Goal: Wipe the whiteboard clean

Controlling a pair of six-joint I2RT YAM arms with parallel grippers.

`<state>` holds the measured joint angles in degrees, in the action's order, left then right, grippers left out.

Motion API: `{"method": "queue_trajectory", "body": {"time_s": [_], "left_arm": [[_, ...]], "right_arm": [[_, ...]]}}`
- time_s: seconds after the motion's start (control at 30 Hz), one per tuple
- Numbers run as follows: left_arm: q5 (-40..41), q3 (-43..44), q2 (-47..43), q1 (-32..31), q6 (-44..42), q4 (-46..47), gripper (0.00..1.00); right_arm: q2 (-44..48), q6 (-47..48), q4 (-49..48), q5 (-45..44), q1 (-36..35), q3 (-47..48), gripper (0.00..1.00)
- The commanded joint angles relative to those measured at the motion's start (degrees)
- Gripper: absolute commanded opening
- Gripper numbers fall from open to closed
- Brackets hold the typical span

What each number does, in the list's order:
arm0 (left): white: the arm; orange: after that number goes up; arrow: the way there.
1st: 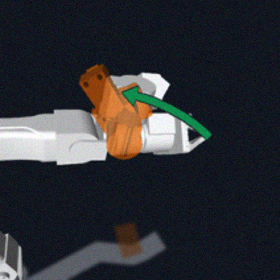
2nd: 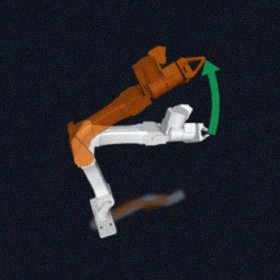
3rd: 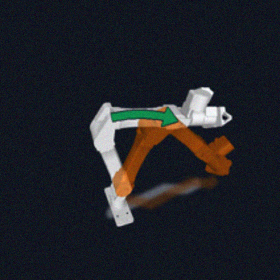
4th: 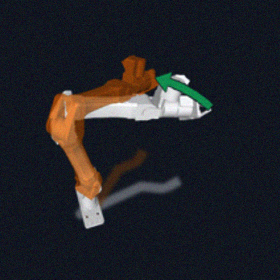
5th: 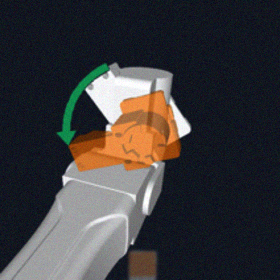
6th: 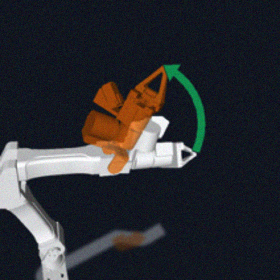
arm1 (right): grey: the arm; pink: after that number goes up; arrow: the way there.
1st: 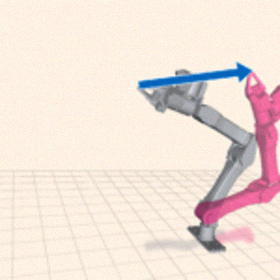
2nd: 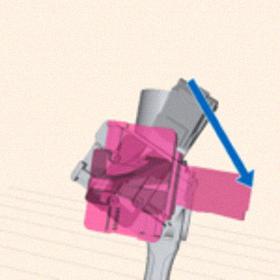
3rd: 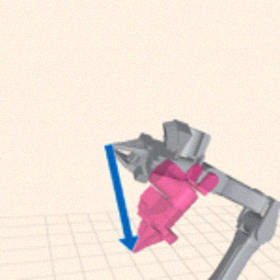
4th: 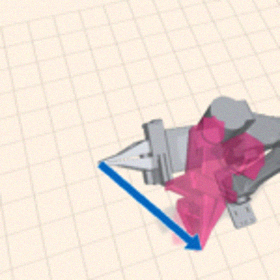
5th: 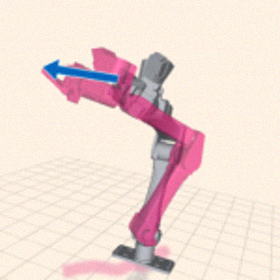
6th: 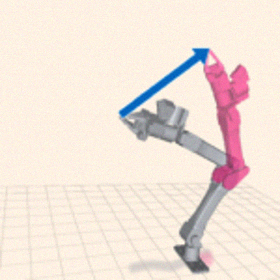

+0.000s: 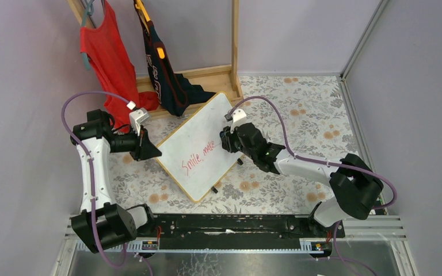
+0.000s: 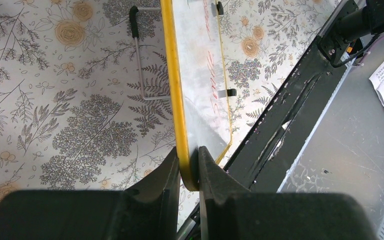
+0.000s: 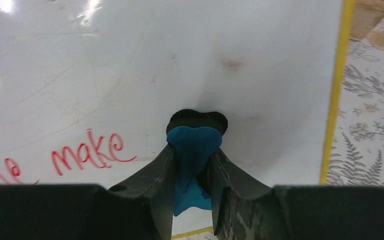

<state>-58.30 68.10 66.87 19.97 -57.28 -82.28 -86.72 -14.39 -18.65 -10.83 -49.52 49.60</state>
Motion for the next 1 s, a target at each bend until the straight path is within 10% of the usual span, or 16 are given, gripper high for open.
{"method": "queue_trajectory", "body": {"time_s": [0.0, 0.5, 0.97], "left_arm": [[2.7, -1.7, -0.6, -1.5, -3.3, -0.9, 0.00], [2.6, -1.6, -0.7, -1.9, -2.9, -0.9, 0.00], [2.7, -1.7, -0.9, -2.1, -2.7, -0.9, 0.00]], "right_arm": [[-1.1, -1.7, -0.7, 1.6, -6.1, 3.2, 0.01], [-4.1, -1.0, 0.2, -3.8, -13.0, 6.6, 0.00], [0.9, 2.6, 1.9, -3.8, 0.1, 0.7, 0.00]]}}
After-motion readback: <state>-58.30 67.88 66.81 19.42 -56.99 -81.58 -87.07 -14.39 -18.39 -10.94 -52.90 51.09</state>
